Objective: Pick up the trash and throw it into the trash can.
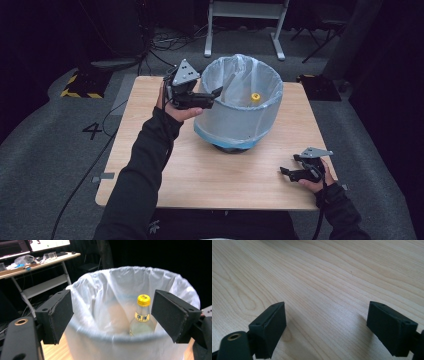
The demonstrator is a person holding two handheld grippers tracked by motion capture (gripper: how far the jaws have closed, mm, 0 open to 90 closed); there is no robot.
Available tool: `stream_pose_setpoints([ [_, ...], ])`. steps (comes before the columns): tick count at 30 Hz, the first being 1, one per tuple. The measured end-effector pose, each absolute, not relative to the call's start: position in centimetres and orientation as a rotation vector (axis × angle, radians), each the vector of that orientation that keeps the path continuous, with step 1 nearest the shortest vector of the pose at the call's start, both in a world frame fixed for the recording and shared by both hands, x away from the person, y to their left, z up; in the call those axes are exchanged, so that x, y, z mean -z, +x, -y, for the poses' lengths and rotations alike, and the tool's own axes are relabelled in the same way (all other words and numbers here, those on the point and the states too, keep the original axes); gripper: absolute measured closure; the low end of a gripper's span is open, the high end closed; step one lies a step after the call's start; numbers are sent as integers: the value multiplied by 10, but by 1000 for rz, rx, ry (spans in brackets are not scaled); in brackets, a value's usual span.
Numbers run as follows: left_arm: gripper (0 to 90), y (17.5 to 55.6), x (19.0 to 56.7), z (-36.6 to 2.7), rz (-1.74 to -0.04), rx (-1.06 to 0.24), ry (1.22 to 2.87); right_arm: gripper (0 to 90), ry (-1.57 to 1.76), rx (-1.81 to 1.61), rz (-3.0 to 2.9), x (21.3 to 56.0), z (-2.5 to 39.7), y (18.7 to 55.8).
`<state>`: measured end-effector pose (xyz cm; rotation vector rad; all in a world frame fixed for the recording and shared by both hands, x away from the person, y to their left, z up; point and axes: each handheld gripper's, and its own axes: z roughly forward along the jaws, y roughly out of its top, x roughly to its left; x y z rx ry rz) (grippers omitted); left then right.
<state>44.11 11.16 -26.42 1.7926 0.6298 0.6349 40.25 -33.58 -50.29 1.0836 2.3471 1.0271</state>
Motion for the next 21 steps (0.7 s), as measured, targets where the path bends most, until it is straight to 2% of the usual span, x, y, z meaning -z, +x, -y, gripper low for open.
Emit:
stream_pose_setpoints([
  [4, 168, 432, 277, -134, -661, -652, 1819, 156, 1086, -1027, -2347, 503, 336, 402],
  [10, 165, 424, 304, -146, -698, -676, 1905, 156, 1086, -1026, -2347, 503, 336, 403],
  [14, 164, 413, 345, -151, -765, -650, 1979, 156, 1087, -1028, -2346, 503, 336, 403],
  [16, 163, 411, 353, -152, -769, -667, 2001, 156, 1084, -1027, -2349, 503, 336, 403],
  [21, 163, 403, 405, -158, -818, -565, 2156, 156, 1085, -1027, -2347, 503, 336, 403],
])
